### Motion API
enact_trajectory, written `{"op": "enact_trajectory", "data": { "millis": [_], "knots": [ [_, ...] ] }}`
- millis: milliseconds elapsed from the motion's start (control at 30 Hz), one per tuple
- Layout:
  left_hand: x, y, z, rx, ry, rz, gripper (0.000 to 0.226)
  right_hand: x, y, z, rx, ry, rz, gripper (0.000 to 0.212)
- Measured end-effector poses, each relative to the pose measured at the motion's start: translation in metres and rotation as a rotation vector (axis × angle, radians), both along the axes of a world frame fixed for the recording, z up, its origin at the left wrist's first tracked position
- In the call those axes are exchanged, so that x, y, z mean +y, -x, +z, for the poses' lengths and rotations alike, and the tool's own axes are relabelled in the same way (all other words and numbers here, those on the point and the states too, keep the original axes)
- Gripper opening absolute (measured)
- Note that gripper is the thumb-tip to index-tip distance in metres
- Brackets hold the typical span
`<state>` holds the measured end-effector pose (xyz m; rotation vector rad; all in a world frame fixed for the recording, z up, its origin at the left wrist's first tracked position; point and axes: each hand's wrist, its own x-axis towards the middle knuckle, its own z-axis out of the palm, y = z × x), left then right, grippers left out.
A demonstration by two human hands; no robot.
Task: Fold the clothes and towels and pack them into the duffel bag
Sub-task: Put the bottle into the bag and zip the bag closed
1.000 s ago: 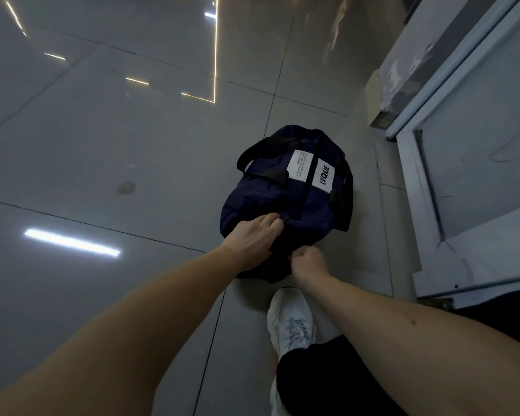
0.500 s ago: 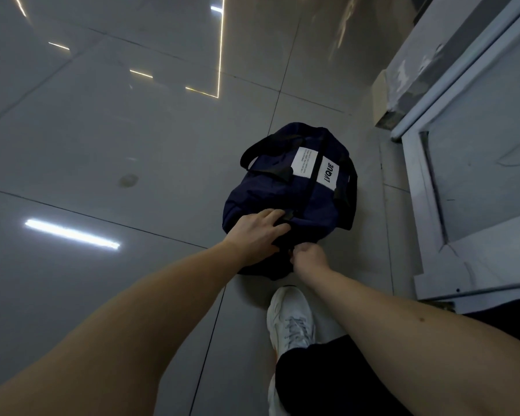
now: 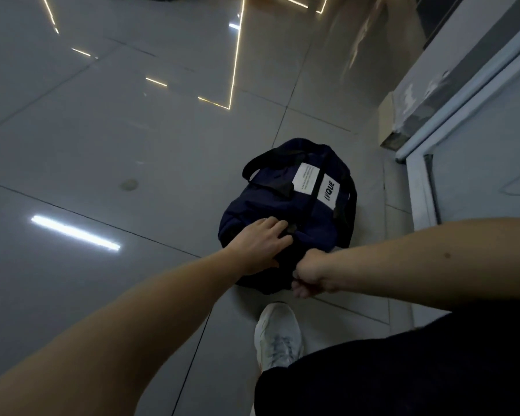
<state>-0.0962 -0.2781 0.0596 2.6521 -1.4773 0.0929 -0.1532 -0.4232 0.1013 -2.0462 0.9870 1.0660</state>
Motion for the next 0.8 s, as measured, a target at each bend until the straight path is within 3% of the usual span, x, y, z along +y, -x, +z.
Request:
{"op": "enact_trajectory", "data": {
  "millis": [67, 133, 200, 267, 333, 400, 467, 533, 600, 700, 800],
  "knots": [
    [0.004, 0.009, -0.011, -0.014, 0.040, -0.010, 0.058, 0.012, -0.008, 0.007, 0.138, 0.005, 0.178, 0.015],
    [0.012, 0.013, -0.021, -0.006, 0.088, -0.006, 0.057, 0.021, -0.019, 0.024, 0.265, -0.024, 0.366, 0.032],
    [0.022, 0.013, -0.023, 0.023, 0.115, -0.016, 0.063, 0.027, -0.032, 0.045, 0.301, -0.012, 0.550, 0.034],
    [0.033, 0.014, -0.021, 0.064, 0.162, -0.031, 0.060, 0.031, -0.039, 0.064, 0.162, 0.057, 0.716, 0.024],
    [0.047, 0.018, -0.018, 0.113, 0.234, 0.040, 0.048, 0.031, -0.044, 0.072, -0.157, 0.250, 0.939, 0.016],
    [0.059, 0.027, -0.014, 0.177, 0.306, 0.238, 0.044, 0.031, -0.045, 0.073, -0.509, 0.457, 1.096, 0.020],
    [0.063, 0.040, -0.011, 0.226, 0.344, 0.515, 0.049, 0.026, -0.046, 0.062, -0.664, 0.554, 1.215, 0.040],
    [0.055, 0.059, -0.005, 0.326, 0.350, 0.832, 0.056, 0.020, -0.043, 0.047, -0.638, 0.552, 1.265, 0.062],
    [0.043, 0.070, -0.001, 0.557, 0.386, 1.185, 0.069, 0.016, -0.040, 0.033, -0.563, 0.510, 1.217, 0.072],
    [0.029, 0.071, -0.006, 0.999, 0.410, 1.615, 0.102, 0.014, -0.038, 0.017, -0.506, 0.471, 1.158, 0.071],
    [0.031, 0.061, -0.024, 1.213, 0.613, 1.866, 0.104, 0.012, -0.045, 0.014, -0.504, 0.476, 1.162, 0.069]
  ]
}}
